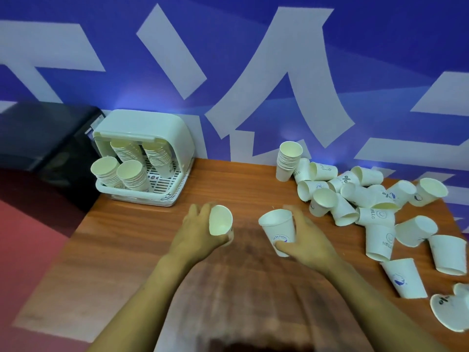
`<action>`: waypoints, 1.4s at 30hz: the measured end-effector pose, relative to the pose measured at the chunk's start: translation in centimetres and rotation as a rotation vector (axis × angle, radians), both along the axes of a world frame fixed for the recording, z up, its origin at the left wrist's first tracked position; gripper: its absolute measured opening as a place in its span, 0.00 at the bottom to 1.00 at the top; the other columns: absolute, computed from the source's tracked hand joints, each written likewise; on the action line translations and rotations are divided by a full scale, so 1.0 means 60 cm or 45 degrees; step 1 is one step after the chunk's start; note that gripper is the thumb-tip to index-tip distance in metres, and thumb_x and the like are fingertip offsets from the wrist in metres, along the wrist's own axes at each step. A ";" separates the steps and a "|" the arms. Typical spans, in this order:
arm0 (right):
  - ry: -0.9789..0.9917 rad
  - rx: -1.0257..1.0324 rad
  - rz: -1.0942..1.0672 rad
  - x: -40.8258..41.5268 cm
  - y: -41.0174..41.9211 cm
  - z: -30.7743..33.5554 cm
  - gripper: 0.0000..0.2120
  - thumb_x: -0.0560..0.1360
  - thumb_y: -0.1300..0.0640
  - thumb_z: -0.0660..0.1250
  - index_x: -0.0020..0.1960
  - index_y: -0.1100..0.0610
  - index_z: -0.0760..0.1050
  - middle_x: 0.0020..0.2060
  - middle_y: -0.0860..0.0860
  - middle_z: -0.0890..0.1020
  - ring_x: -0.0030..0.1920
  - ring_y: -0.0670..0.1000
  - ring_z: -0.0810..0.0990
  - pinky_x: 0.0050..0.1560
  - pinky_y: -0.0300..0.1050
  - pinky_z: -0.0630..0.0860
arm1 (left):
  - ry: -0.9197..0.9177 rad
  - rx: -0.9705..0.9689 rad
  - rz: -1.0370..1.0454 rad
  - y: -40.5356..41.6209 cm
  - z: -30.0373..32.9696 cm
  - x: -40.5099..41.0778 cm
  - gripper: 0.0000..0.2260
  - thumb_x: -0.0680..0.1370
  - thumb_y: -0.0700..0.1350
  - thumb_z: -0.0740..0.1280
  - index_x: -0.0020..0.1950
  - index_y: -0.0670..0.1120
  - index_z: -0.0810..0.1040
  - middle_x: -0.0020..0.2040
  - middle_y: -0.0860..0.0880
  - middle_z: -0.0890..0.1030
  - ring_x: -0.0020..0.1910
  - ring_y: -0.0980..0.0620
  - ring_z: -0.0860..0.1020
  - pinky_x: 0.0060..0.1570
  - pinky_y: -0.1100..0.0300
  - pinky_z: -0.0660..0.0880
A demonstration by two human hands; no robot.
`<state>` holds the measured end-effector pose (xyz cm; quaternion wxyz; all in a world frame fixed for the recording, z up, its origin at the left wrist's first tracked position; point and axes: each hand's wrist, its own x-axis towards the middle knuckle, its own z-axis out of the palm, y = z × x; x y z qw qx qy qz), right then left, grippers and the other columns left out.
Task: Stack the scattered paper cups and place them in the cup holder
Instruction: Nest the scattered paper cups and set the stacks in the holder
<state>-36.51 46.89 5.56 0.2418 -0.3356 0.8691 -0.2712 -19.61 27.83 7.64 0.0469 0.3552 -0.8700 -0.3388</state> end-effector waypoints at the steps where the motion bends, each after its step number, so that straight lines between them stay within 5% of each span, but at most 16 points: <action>1: 0.005 0.012 -0.002 0.003 -0.007 0.002 0.38 0.62 0.42 0.70 0.68 0.39 0.56 0.60 0.45 0.73 0.54 0.49 0.76 0.54 0.53 0.76 | -0.006 0.016 -0.023 -0.005 -0.004 0.001 0.33 0.67 0.57 0.74 0.68 0.54 0.65 0.59 0.51 0.66 0.60 0.47 0.70 0.58 0.54 0.71; 11: 0.030 0.034 -0.112 0.101 -0.188 0.026 0.30 0.62 0.49 0.70 0.59 0.40 0.60 0.49 0.43 0.78 0.48 0.48 0.77 0.46 0.51 0.77 | 0.037 0.039 -0.150 -0.192 -0.001 0.100 0.36 0.60 0.63 0.70 0.64 0.52 0.67 0.57 0.52 0.68 0.58 0.50 0.70 0.57 0.58 0.70; 20: 0.116 0.021 0.015 0.244 -0.463 0.033 0.41 0.62 0.51 0.72 0.70 0.40 0.56 0.64 0.45 0.72 0.60 0.51 0.75 0.52 0.50 0.75 | 0.043 0.028 -0.092 -0.416 -0.002 0.226 0.35 0.68 0.54 0.74 0.71 0.53 0.63 0.62 0.49 0.67 0.62 0.48 0.69 0.55 0.62 0.65; 31: 0.143 -0.152 -0.025 0.256 -0.595 0.050 0.38 0.65 0.51 0.73 0.70 0.41 0.59 0.64 0.46 0.70 0.62 0.49 0.72 0.58 0.48 0.73 | 0.247 -0.019 0.123 -0.570 0.026 0.228 0.35 0.68 0.51 0.74 0.72 0.56 0.63 0.64 0.50 0.64 0.66 0.47 0.66 0.59 0.54 0.68; 42: 0.143 -0.240 -0.065 0.244 -0.702 0.010 0.39 0.67 0.56 0.72 0.72 0.41 0.56 0.69 0.45 0.64 0.61 0.48 0.71 0.57 0.51 0.74 | 0.174 -0.130 0.132 -0.638 0.005 0.175 0.33 0.71 0.50 0.72 0.73 0.53 0.62 0.69 0.50 0.64 0.65 0.45 0.66 0.60 0.51 0.69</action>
